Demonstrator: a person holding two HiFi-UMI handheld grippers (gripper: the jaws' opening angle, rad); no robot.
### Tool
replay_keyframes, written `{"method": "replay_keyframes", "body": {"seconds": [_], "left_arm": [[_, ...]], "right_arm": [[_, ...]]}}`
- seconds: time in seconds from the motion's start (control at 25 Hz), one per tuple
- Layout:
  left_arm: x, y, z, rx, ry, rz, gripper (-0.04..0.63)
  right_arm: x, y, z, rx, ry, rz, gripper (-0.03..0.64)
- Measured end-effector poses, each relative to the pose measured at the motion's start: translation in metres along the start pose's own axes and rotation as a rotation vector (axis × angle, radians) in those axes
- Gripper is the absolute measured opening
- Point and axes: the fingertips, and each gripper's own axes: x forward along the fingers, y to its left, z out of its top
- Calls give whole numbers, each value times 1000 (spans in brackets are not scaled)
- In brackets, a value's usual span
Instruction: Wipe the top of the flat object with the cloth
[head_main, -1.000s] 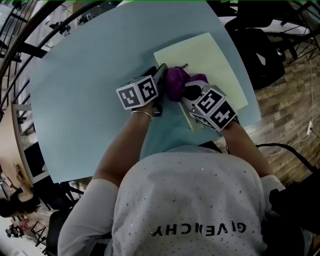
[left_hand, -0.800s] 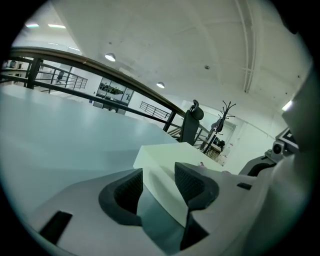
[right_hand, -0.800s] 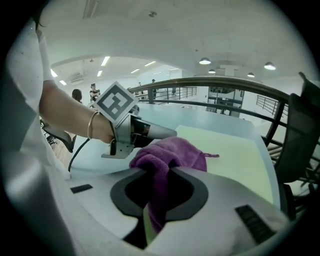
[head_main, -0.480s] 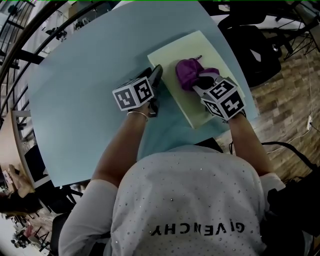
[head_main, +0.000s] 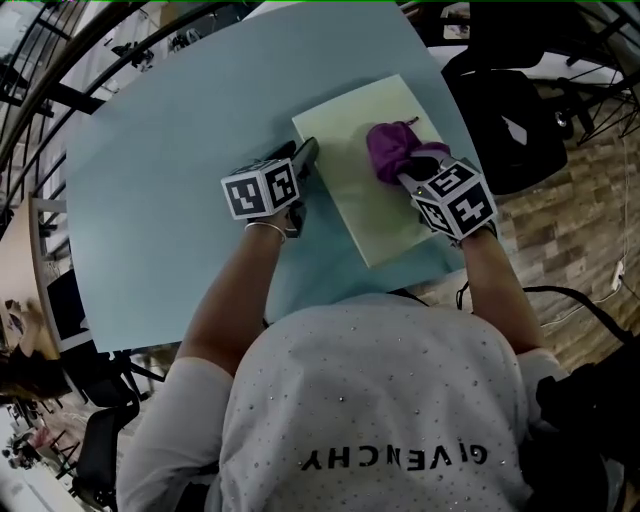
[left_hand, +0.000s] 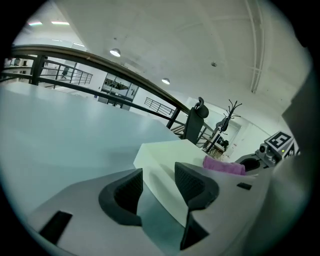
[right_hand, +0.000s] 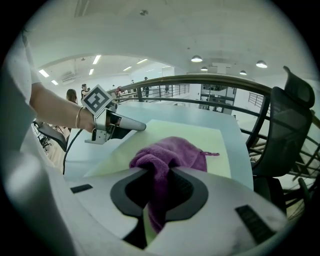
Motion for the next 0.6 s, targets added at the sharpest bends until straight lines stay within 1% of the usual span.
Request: {"method": "replay_keyframes", "body": {"seconds": [0.12,0.24,0.32,0.48,0.6], "left_arm": [[-1,0,1,-14,22,6,207],[-3,0,3,-7,24,32,207],[-4,-1,3,-5,16,53,207],[-5,-1,2,-20,-8,91,207],[-2,-1,2,-13,-24,127,207]], "right_arm": [[-7,-12,-3,-7,3,13,46],[-14,-25,-6,-4,-5,18,46],[-19,-34,-9,-7,-9,13,46],[-27,-52,-15,-59,-3,-13,46],[-30,-62,-20,-85,-5,-14,46]]}}
